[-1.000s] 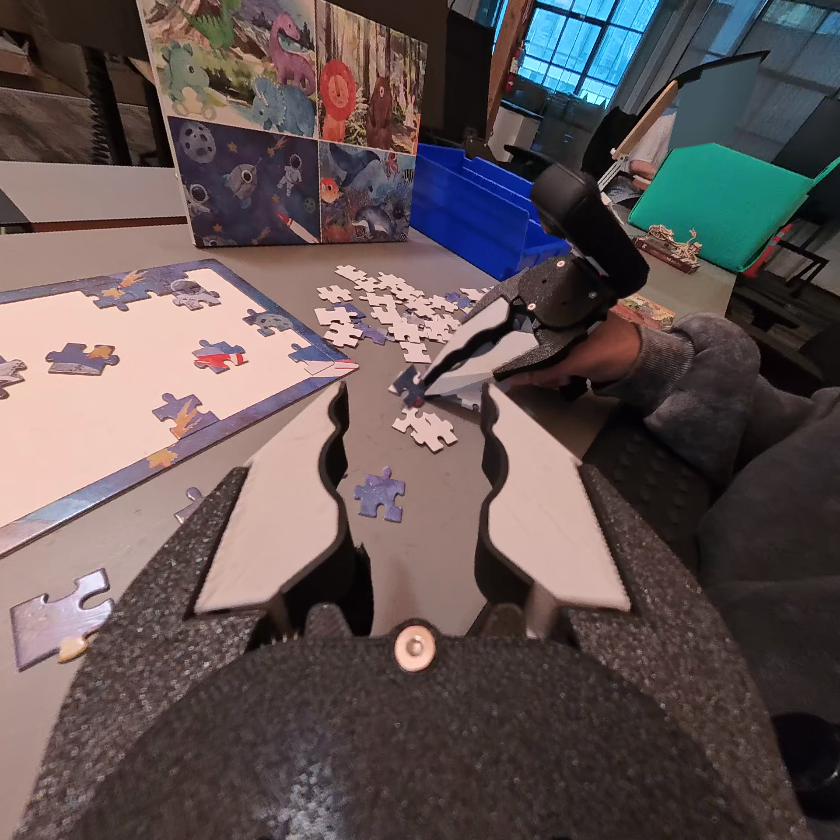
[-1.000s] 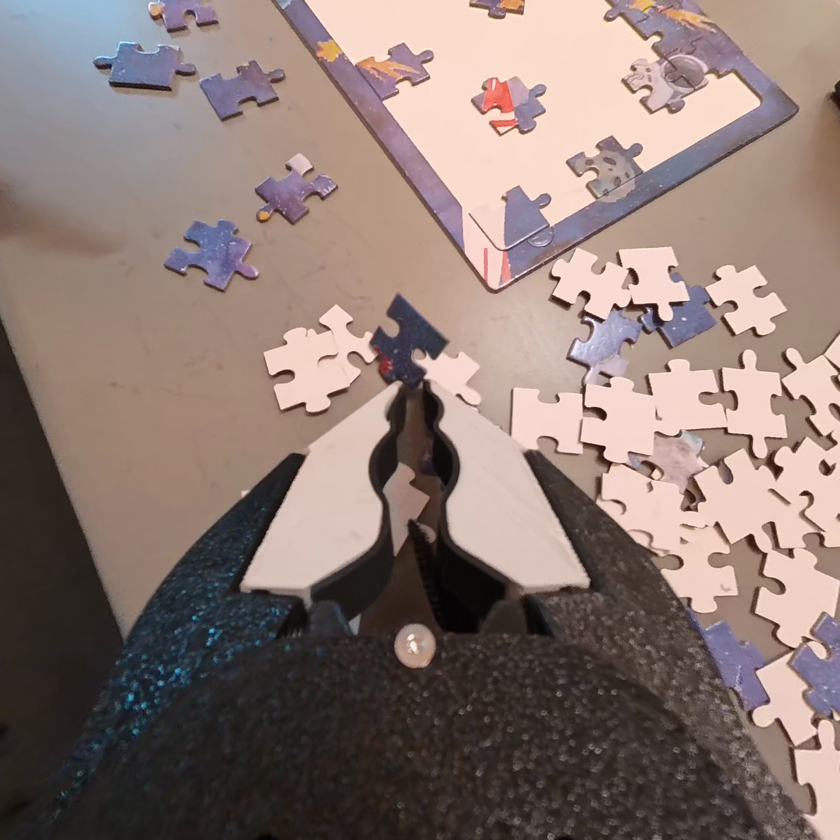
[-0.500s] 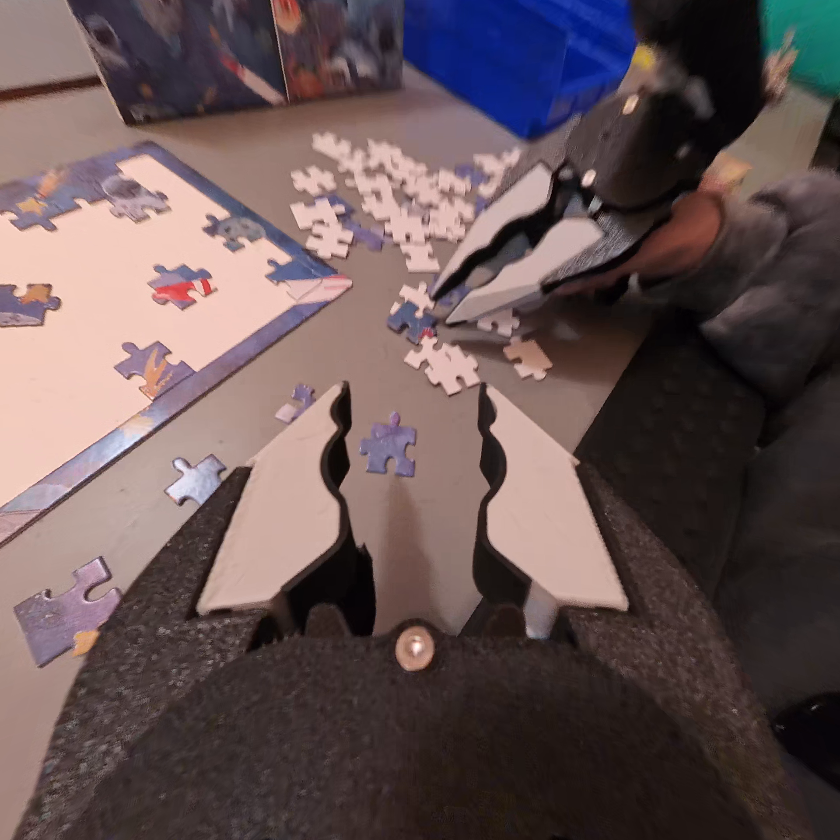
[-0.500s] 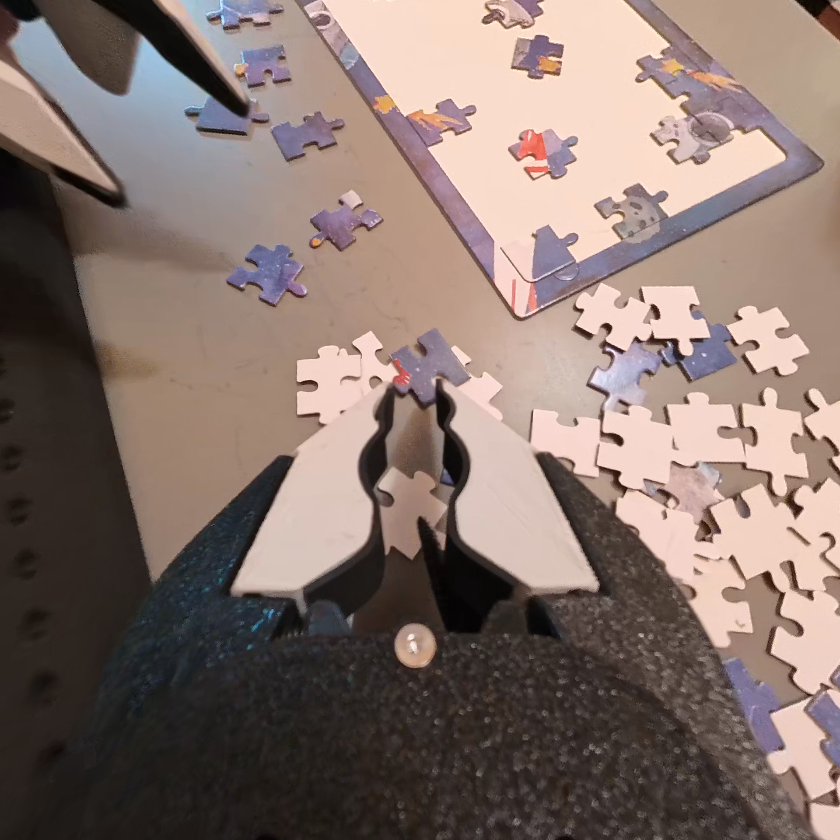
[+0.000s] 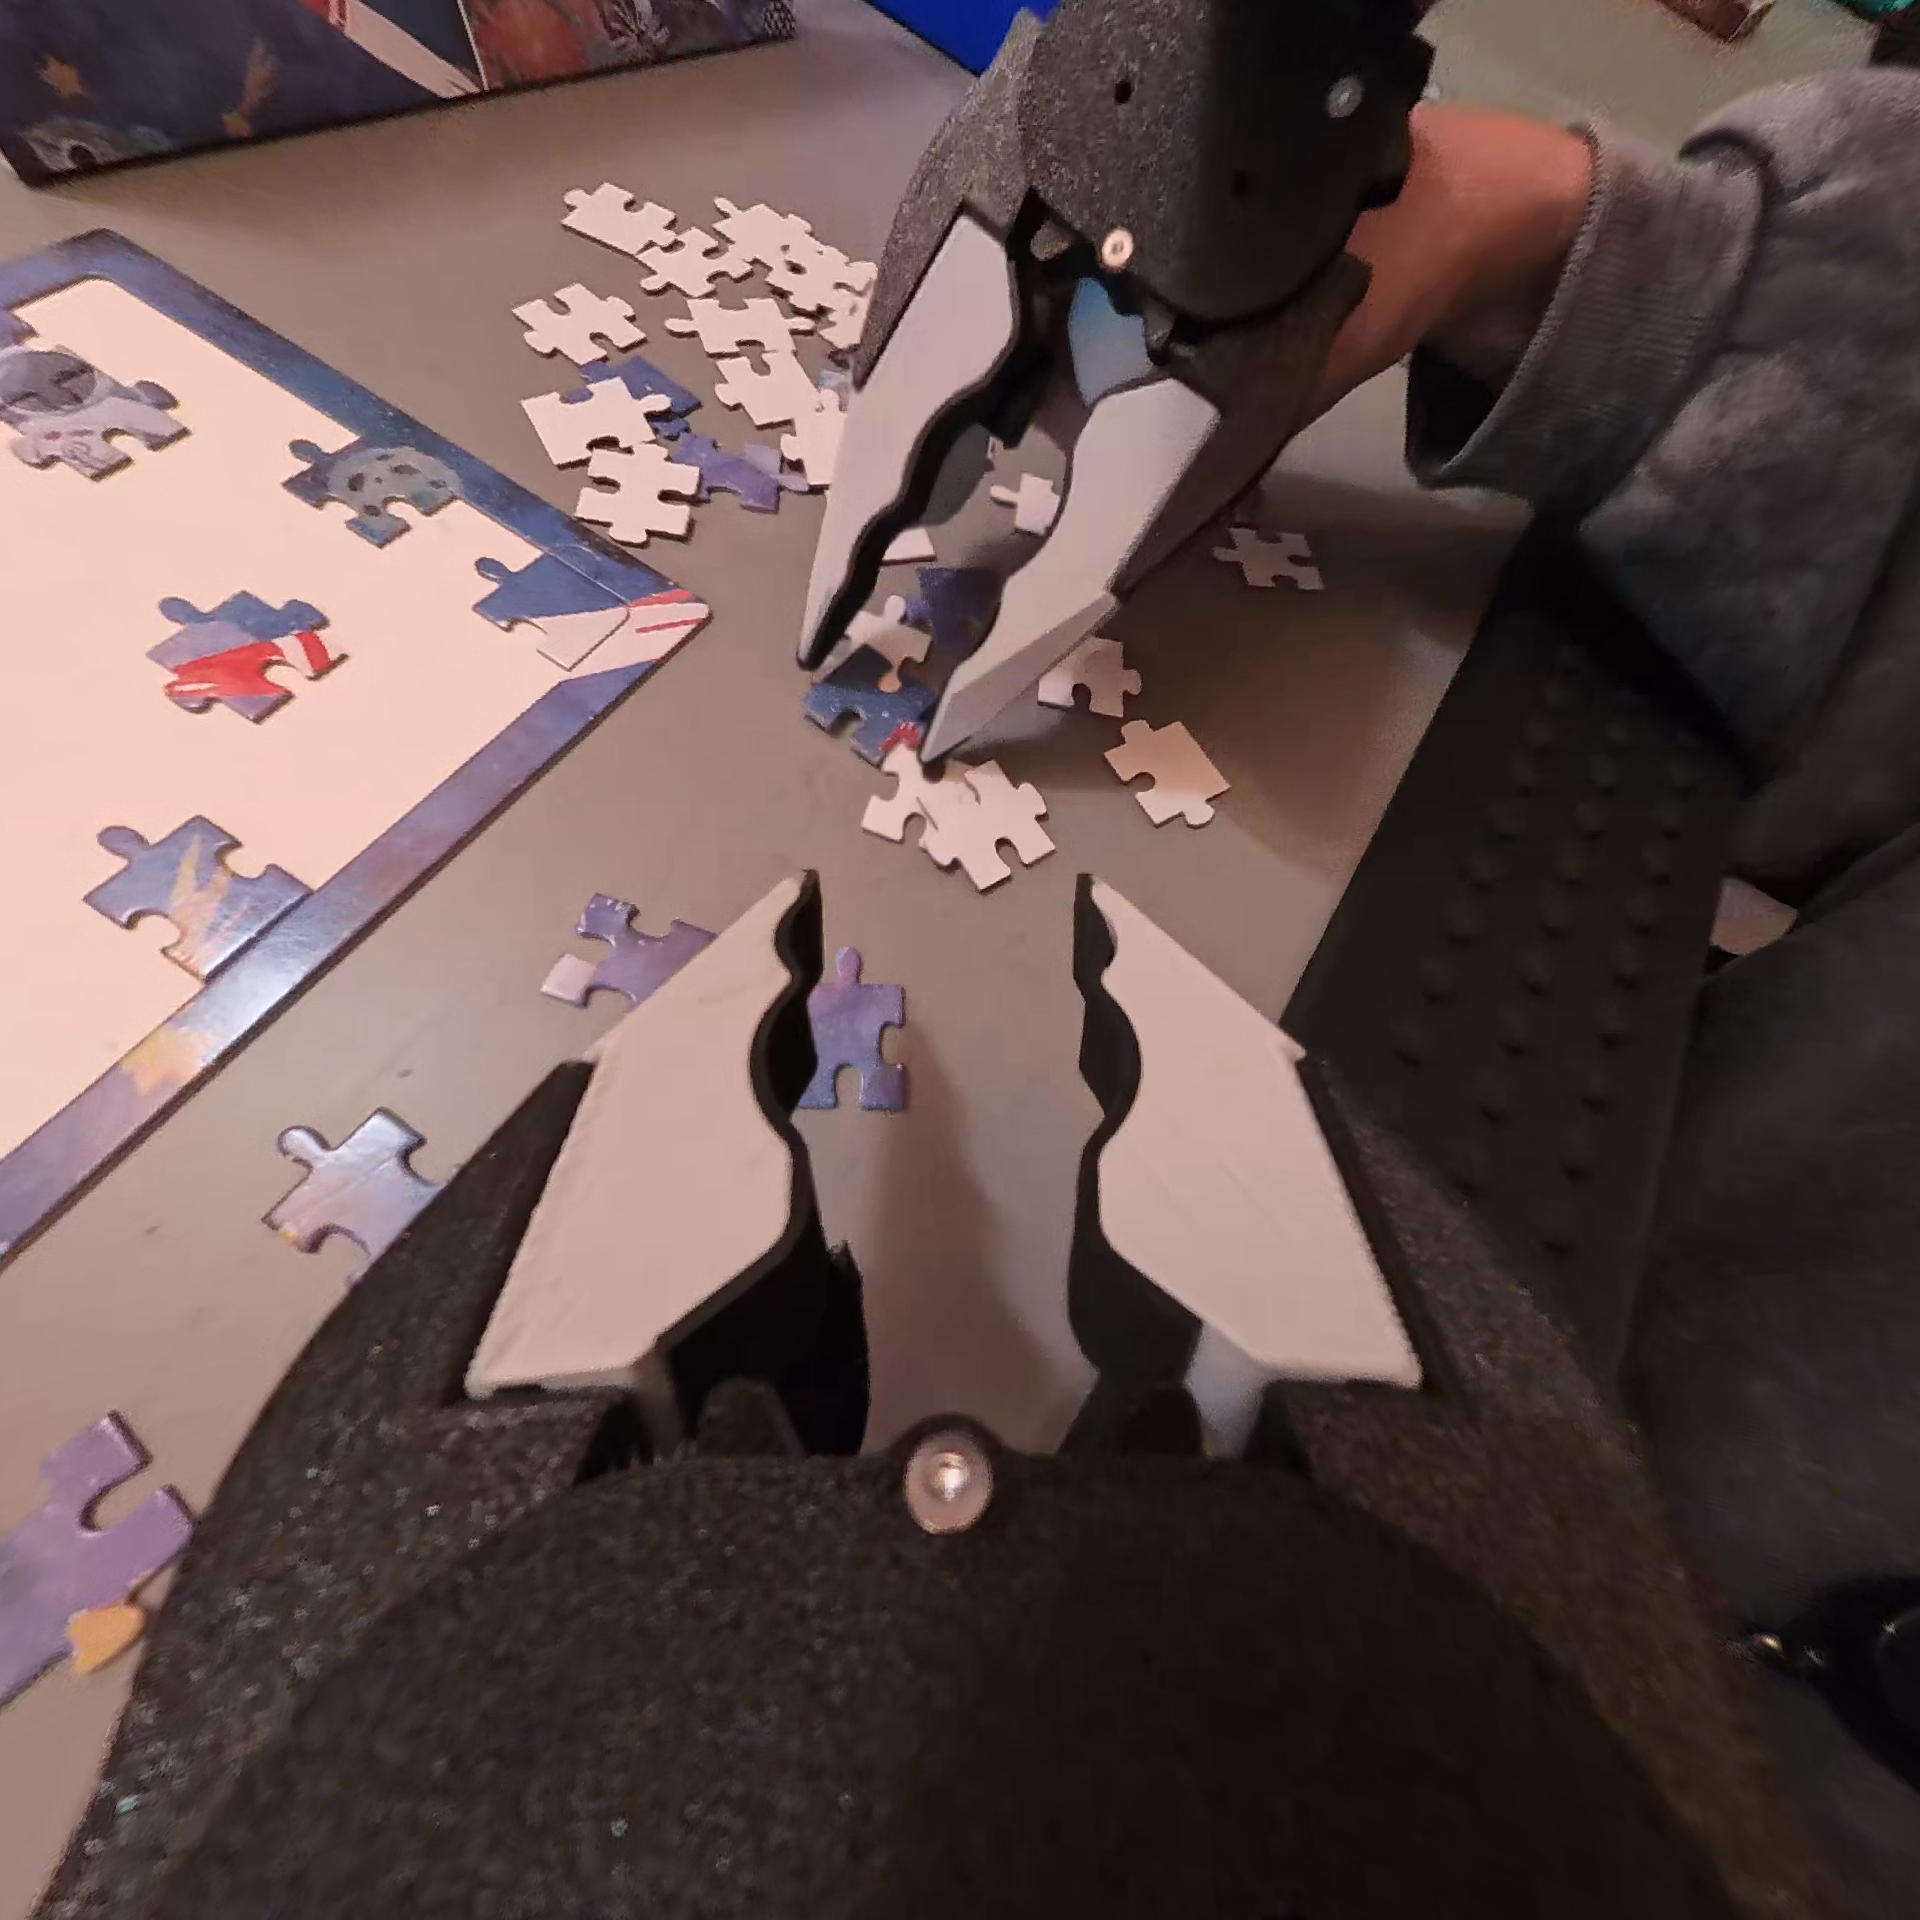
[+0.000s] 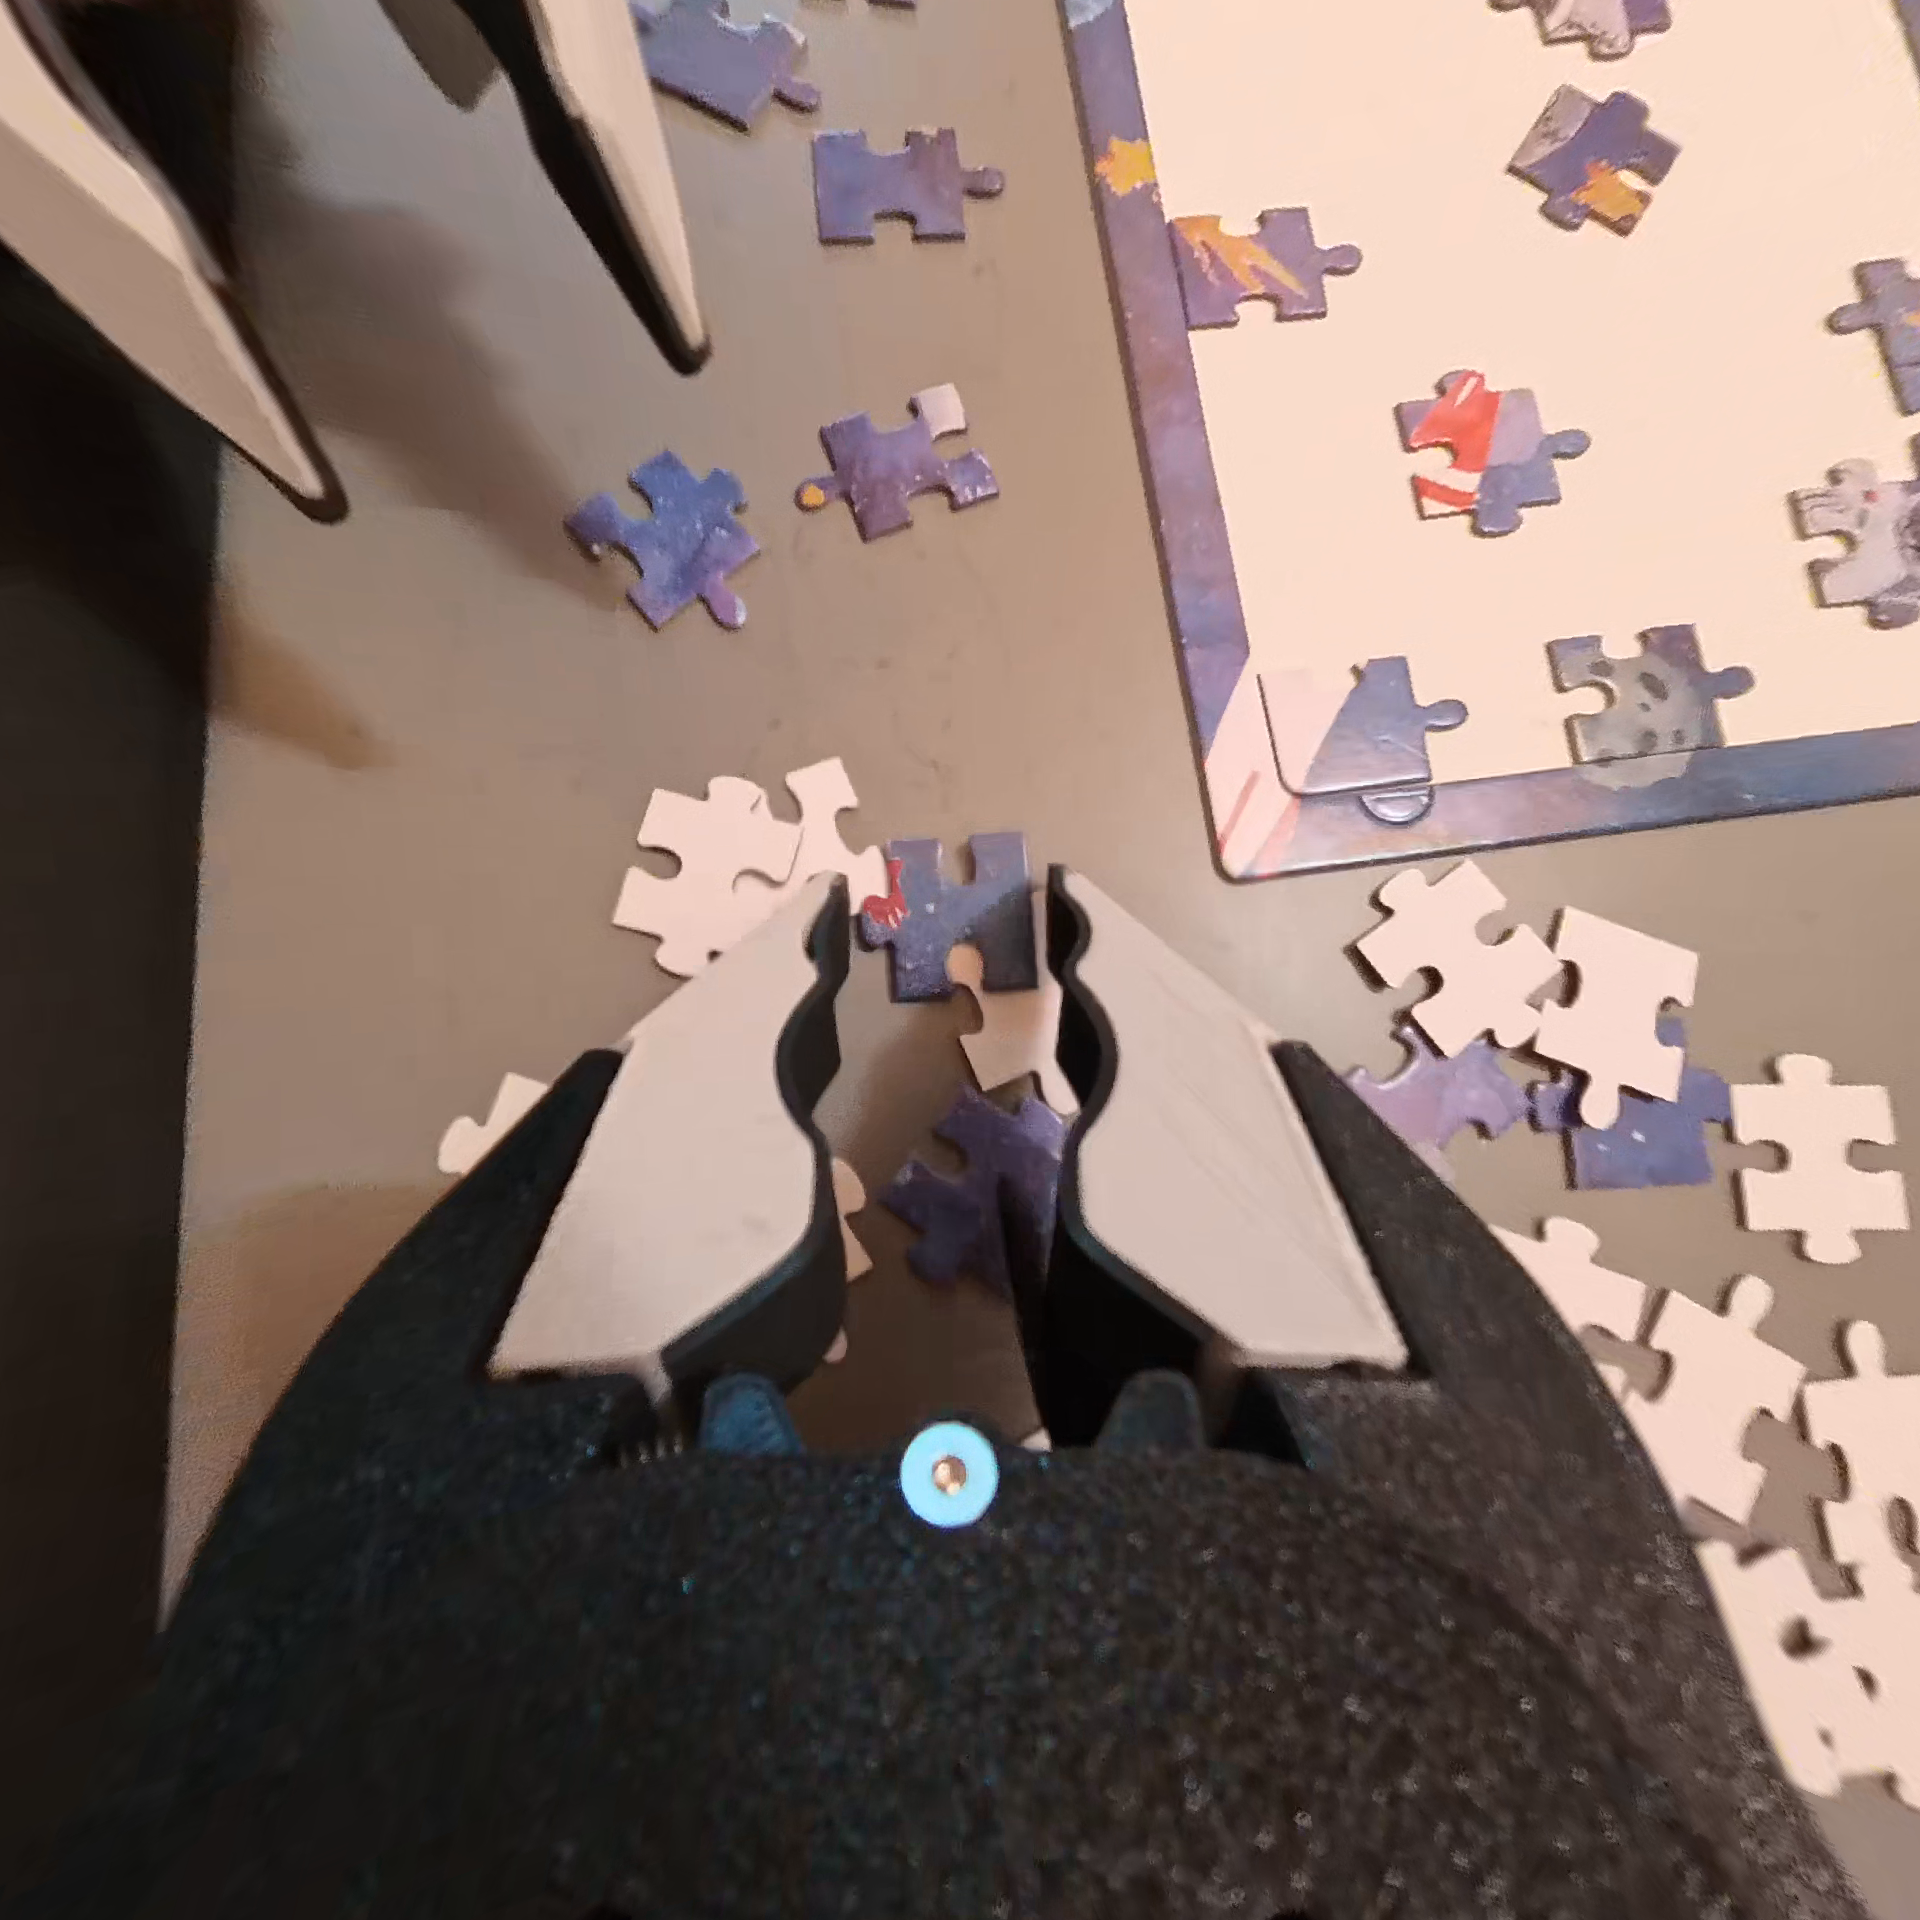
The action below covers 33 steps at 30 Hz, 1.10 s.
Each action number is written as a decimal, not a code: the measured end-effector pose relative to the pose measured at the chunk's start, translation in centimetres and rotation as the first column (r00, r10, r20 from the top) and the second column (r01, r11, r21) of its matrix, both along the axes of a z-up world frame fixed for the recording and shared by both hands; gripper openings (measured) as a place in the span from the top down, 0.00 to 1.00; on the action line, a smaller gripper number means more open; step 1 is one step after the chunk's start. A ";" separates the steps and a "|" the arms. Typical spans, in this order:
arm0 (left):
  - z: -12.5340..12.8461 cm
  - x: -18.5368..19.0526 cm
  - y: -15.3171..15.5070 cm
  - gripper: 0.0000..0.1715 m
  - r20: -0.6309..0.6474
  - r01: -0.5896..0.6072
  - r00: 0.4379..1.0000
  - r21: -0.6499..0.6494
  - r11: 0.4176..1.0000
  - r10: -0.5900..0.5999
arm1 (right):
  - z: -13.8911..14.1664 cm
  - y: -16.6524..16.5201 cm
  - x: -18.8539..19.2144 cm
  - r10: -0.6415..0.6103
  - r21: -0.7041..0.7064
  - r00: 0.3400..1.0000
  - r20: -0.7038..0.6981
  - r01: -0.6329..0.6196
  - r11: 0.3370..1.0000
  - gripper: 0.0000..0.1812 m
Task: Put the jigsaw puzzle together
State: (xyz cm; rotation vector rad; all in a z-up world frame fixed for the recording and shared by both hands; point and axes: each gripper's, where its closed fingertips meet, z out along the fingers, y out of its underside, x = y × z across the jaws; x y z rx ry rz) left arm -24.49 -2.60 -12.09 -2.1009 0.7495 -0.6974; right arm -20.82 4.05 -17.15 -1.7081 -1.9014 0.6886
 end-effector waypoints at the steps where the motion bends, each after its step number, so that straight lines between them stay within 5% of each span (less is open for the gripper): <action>1: 0.1 -0.1 0.0 0.72 0.014 -0.004 1.000 -0.009 1.000 0.004 | -0.1 0.0 0.0 -0.003 -0.015 1.000 0.002 0.003 1.000 0.80; 13: 3.2 -3.2 -1.8 0.71 0.056 -0.024 0.998 -0.100 0.995 0.029 | 2.7 0.5 1.2 -0.098 0.084 0.992 -0.082 0.104 0.991 0.86; 22: 5.5 0.0 1.1 0.71 0.133 0.086 0.988 -0.055 0.995 -0.078 | 10.7 1.0 -0.5 -0.248 -0.106 0.902 -0.354 0.225 0.969 0.86; 24: 6.4 1.1 2.2 0.72 0.272 0.102 0.960 -0.105 0.989 -0.070 | 12.6 0.2 -1.0 -0.229 -0.101 0.881 -0.414 0.206 0.973 0.86; 28: 9.5 2.2 2.7 0.72 0.616 0.243 0.788 -0.266 0.933 -0.030 | 14.0 -1.1 -1.2 -0.187 0.056 0.885 -0.427 0.232 0.971 0.86; 33: 8.7 3.1 1.7 0.82 0.682 0.336 0.731 -0.321 0.885 -0.031 | 13.8 -3.5 -1.4 -0.110 0.199 0.914 -0.391 0.201 0.959 0.86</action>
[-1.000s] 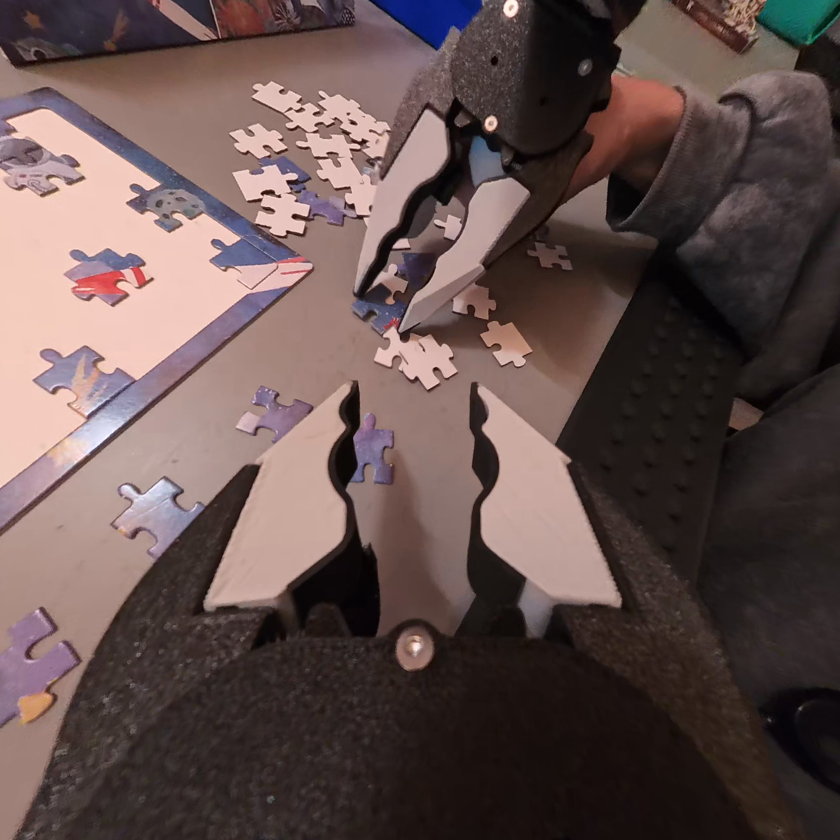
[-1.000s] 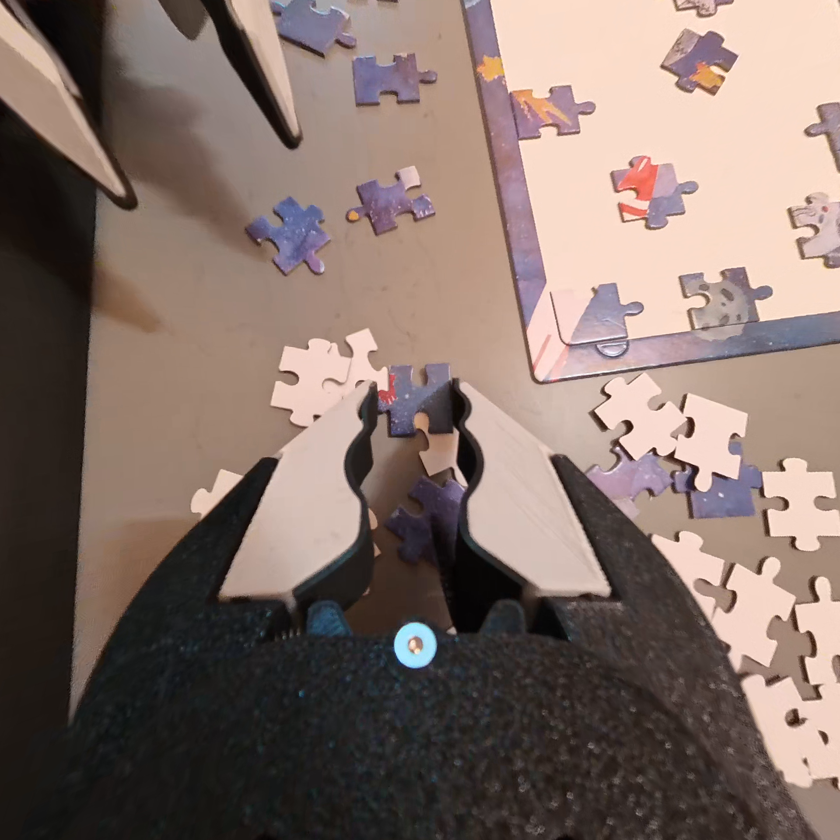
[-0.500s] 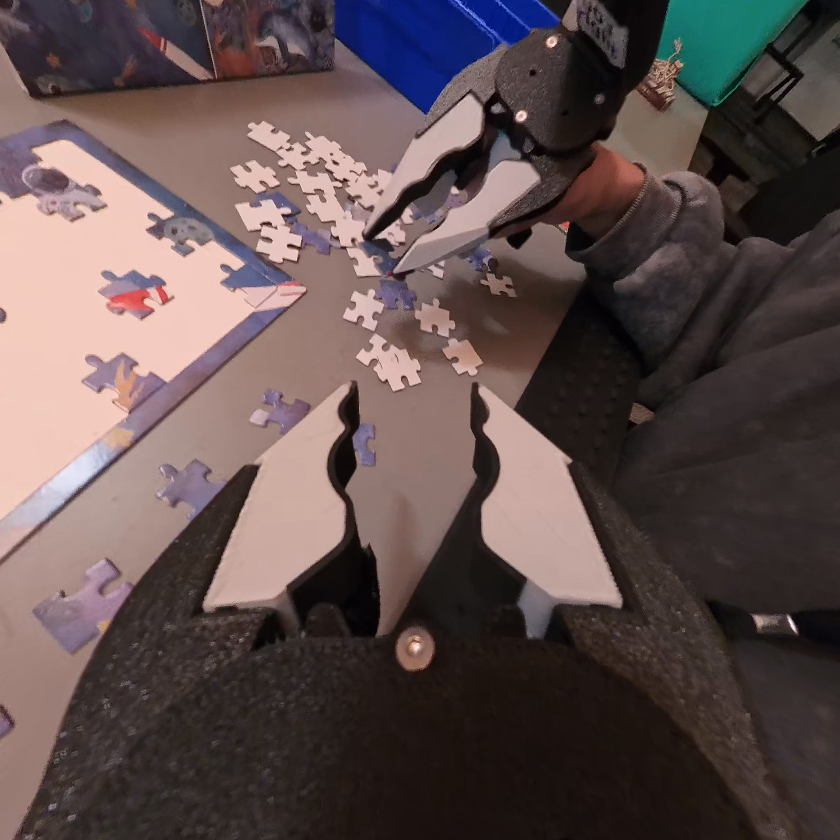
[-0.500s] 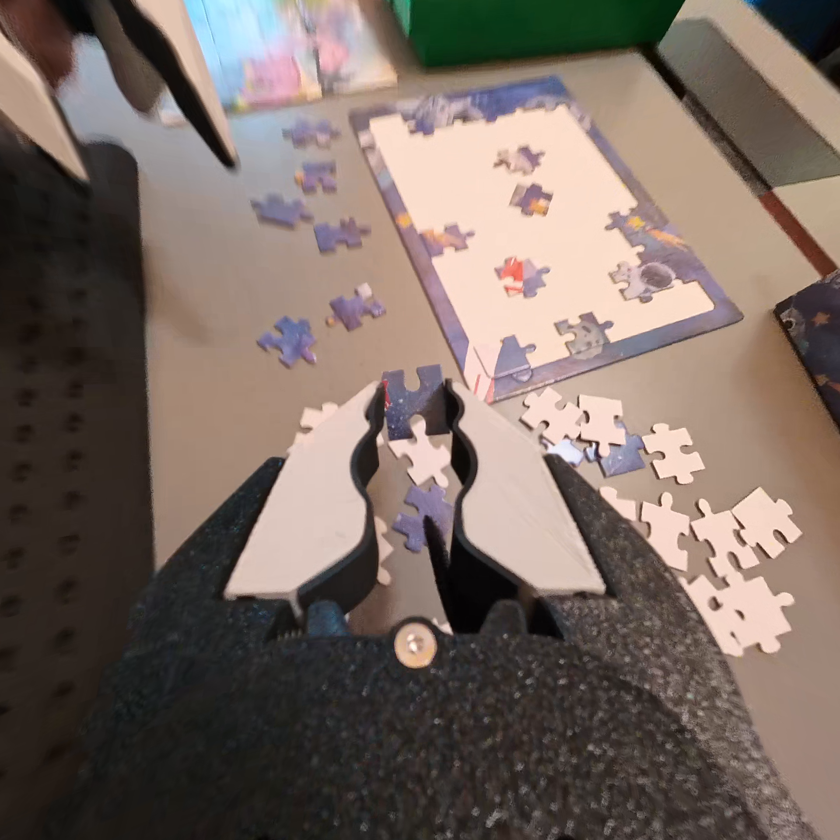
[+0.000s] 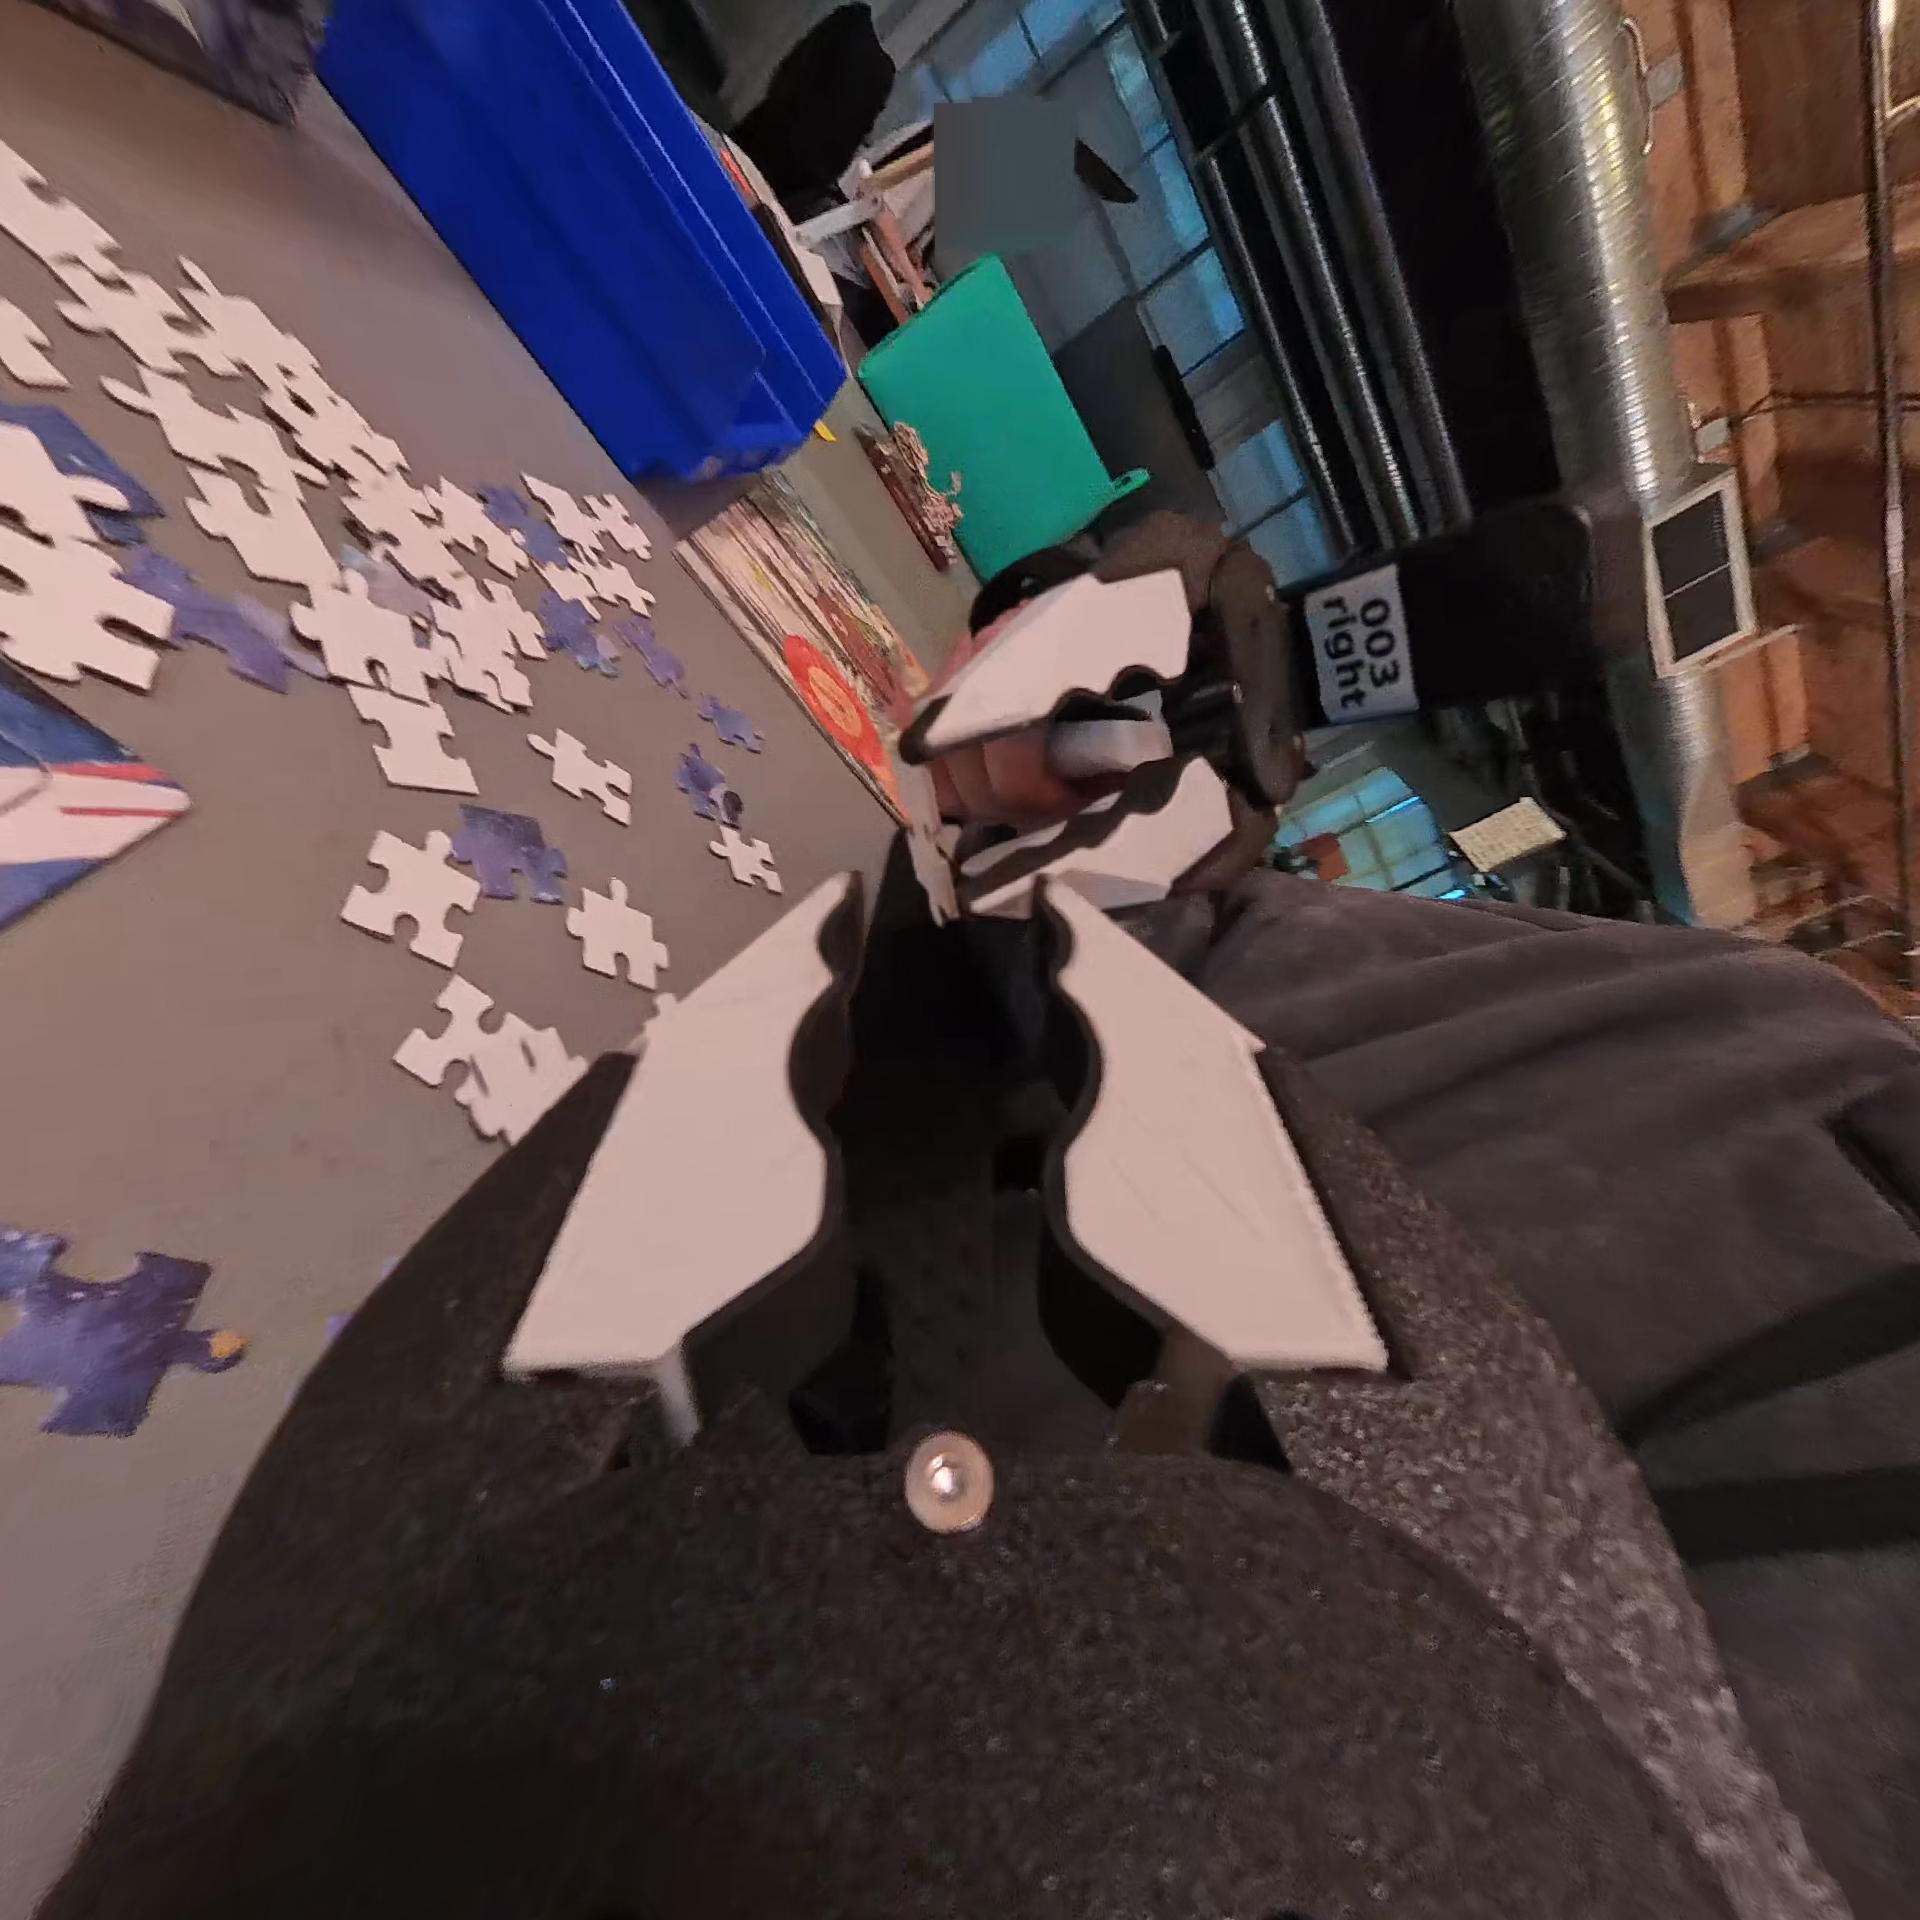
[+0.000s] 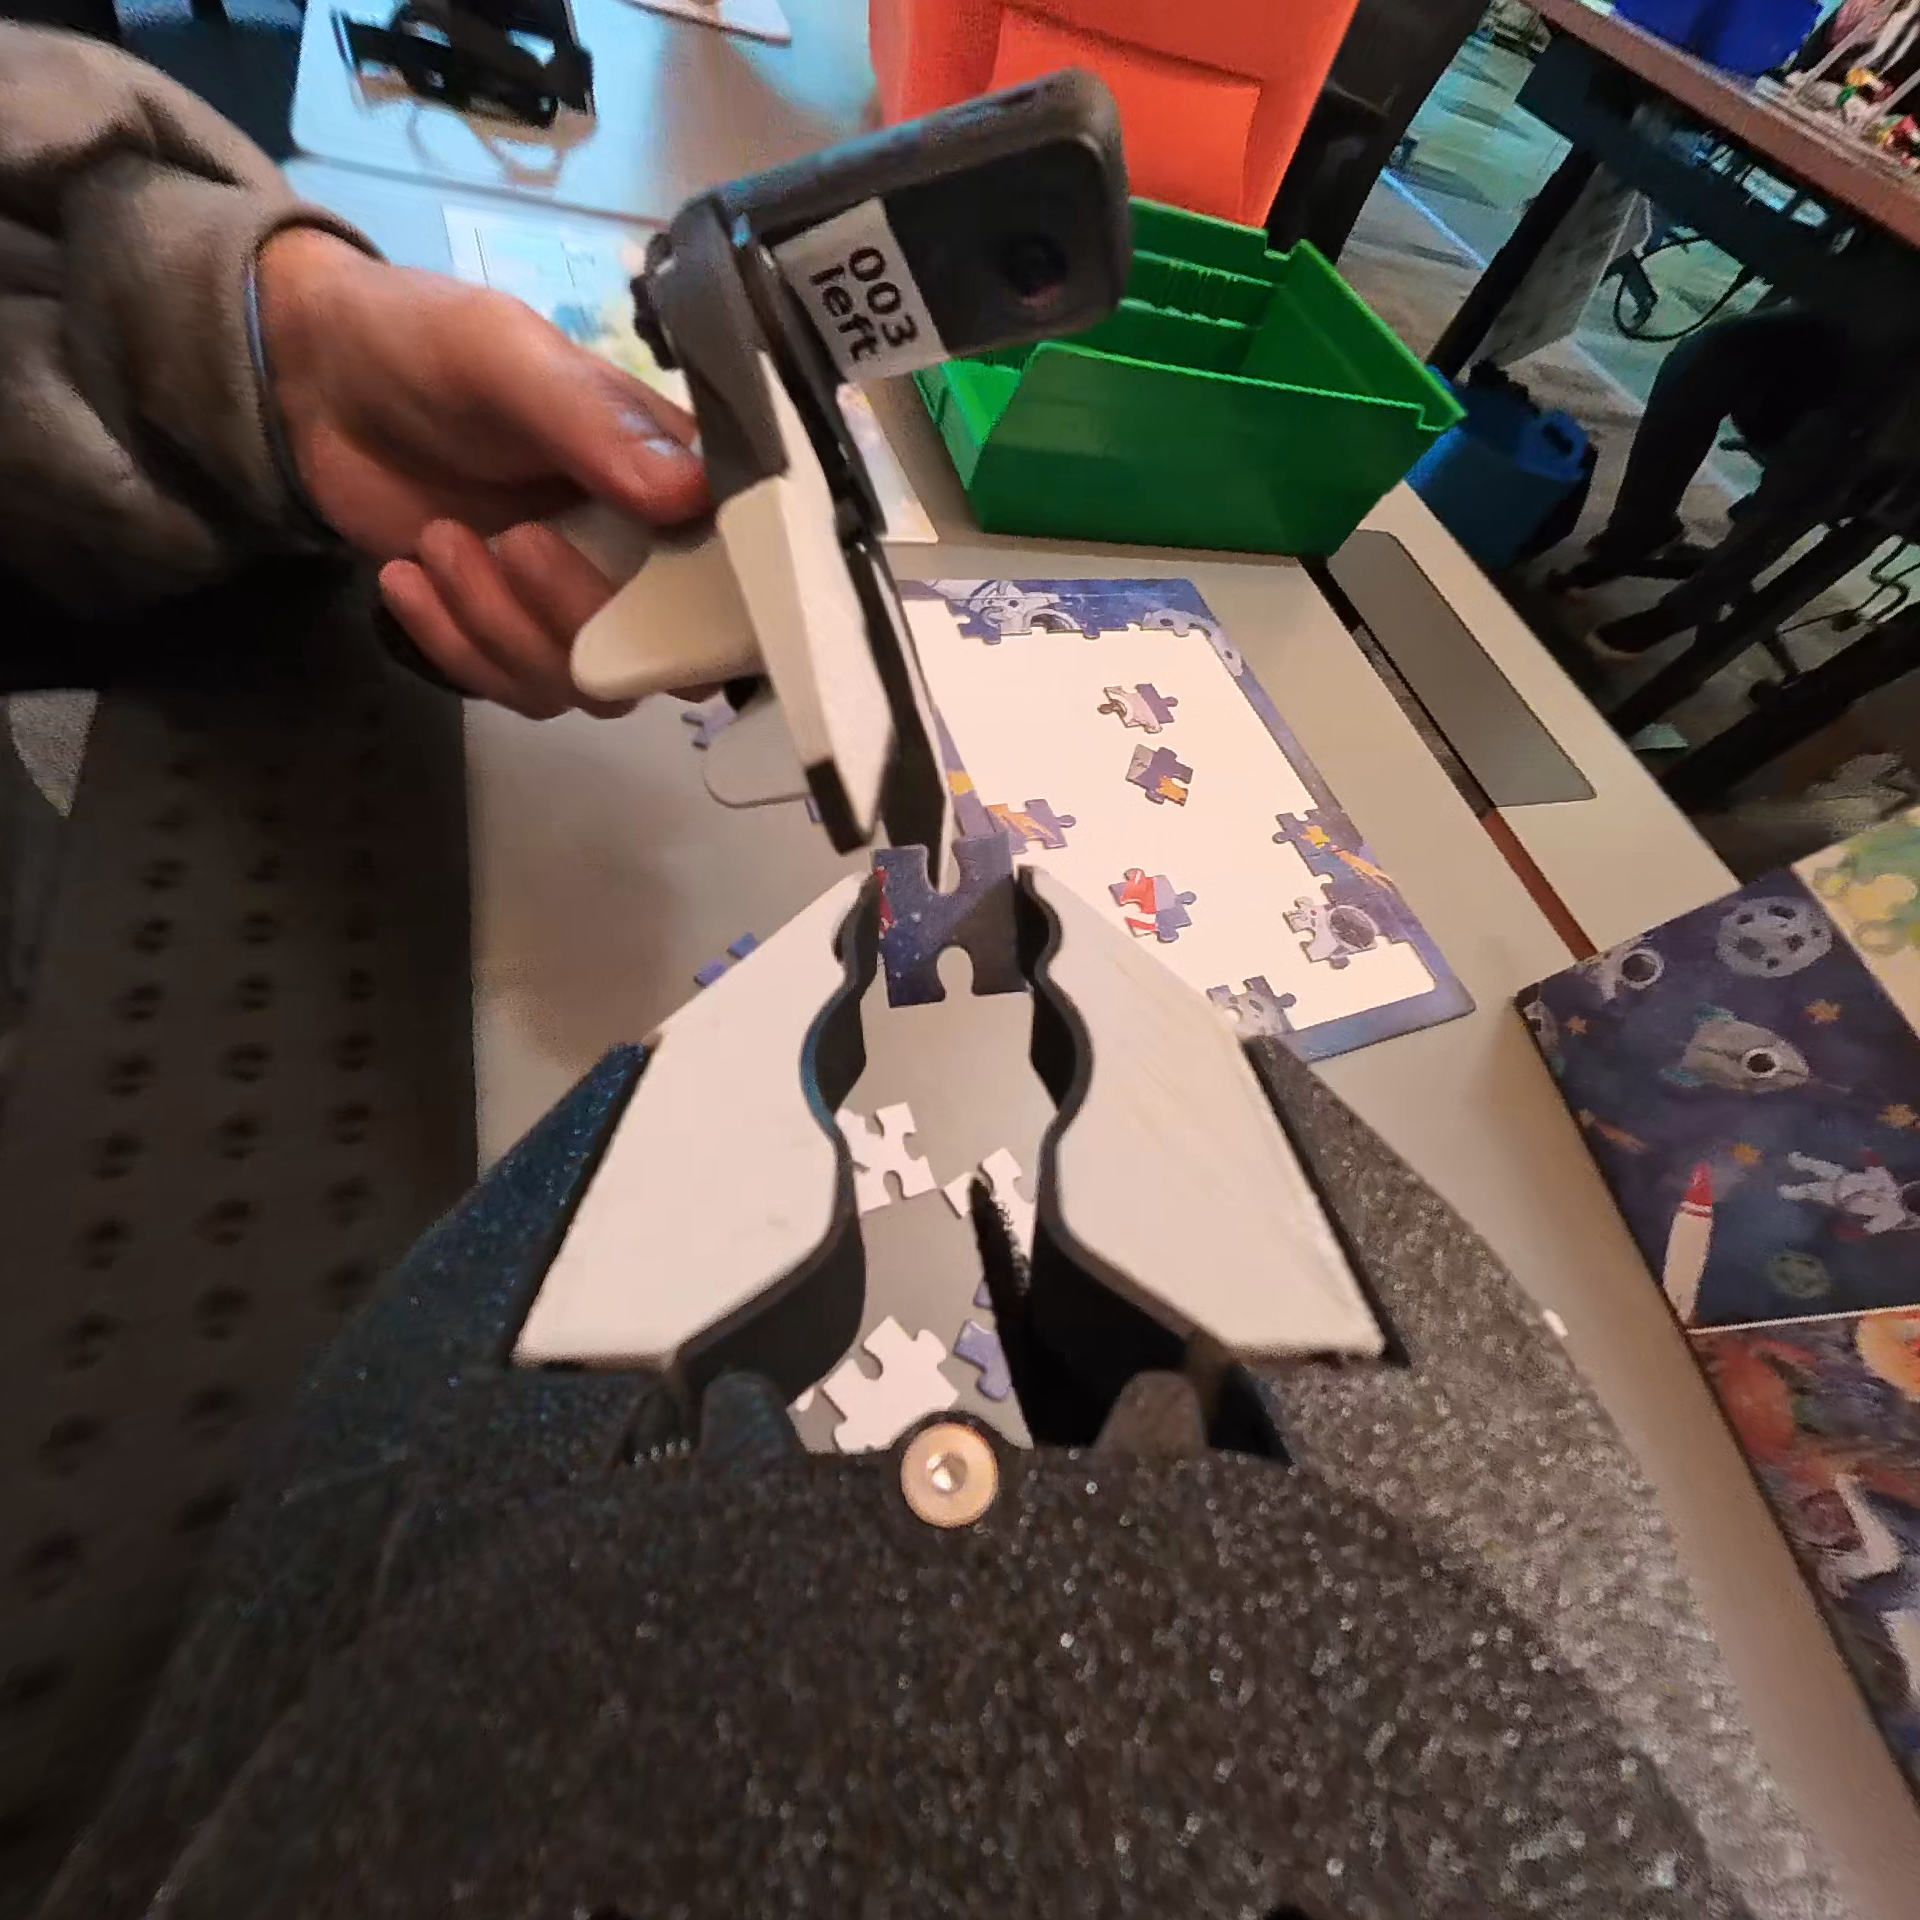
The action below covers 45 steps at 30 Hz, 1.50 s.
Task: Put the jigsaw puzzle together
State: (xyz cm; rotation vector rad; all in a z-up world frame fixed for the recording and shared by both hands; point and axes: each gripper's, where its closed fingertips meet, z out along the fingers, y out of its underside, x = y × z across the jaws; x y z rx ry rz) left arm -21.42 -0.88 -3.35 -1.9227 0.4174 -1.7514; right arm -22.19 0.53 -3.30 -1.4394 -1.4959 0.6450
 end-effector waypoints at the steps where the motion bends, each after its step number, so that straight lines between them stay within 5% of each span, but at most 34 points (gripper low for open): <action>1: -0.1 0.1 -0.2 0.92 0.014 0.010 1.000 -0.017 1.000 -0.010 | -0.2 -0.2 0.0 -0.002 0.027 1.000 0.019 0.002 1.000 0.86; 8: -1.2 -1.9 0.6 1.00 -0.052 -0.003 0.999 -0.041 0.999 0.001 | -1.6 -0.8 1.8 -0.047 0.069 0.988 0.146 0.037 0.997 0.79; 17: 3.7 -9.7 4.5 0.99 -0.162 -0.216 0.961 0.062 0.974 0.223 | 0.6 -3.0 8.7 -0.087 -0.080 0.982 0.171 0.101 0.992 0.79; 23: 4.2 -10.7 6.0 0.99 -0.172 -0.262 0.949 0.042 0.964 0.265 | 0.1 -3.5 11.7 -0.151 -0.186 0.984 0.098 0.167 0.968 0.79; 28: 1.2 -8.2 11.9 0.99 -0.219 -0.279 0.941 -0.078 0.957 0.256 | 4.7 -0.8 10.6 -0.141 -0.001 0.977 0.158 0.143 0.990 0.80; 32: -5.2 -6.3 18.6 0.99 -0.387 -0.330 0.889 -0.168 0.929 0.245 | 8.8 8.7 6.4 -0.249 0.277 0.947 0.205 0.188 0.943 0.85; 35: -8.7 -5.5 21.8 0.99 -0.419 -0.367 0.878 -0.272 0.890 0.234 | 5.3 17.0 2.8 -0.309 0.239 0.906 0.288 0.244 0.940 0.85; 38: -10.2 -5.2 23.0 0.99 -0.427 -0.378 0.876 -0.316 0.870 0.225 | -1.1 22.5 -0.7 -0.318 0.018 0.901 0.297 0.328 0.945 0.89; 40: -10.5 -5.1 23.0 0.99 -0.404 -0.370 0.888 -0.346 0.862 0.218 | -4.7 24.2 -1.9 -0.348 -0.040 0.892 0.288 0.374 0.927 0.99; 45: -11.0 -5.7 23.6 0.99 -0.383 -0.409 0.883 -0.337 0.848 0.273 | -8.4 24.5 -3.6 -0.384 -0.197 0.914 0.132 0.404 0.893 1.00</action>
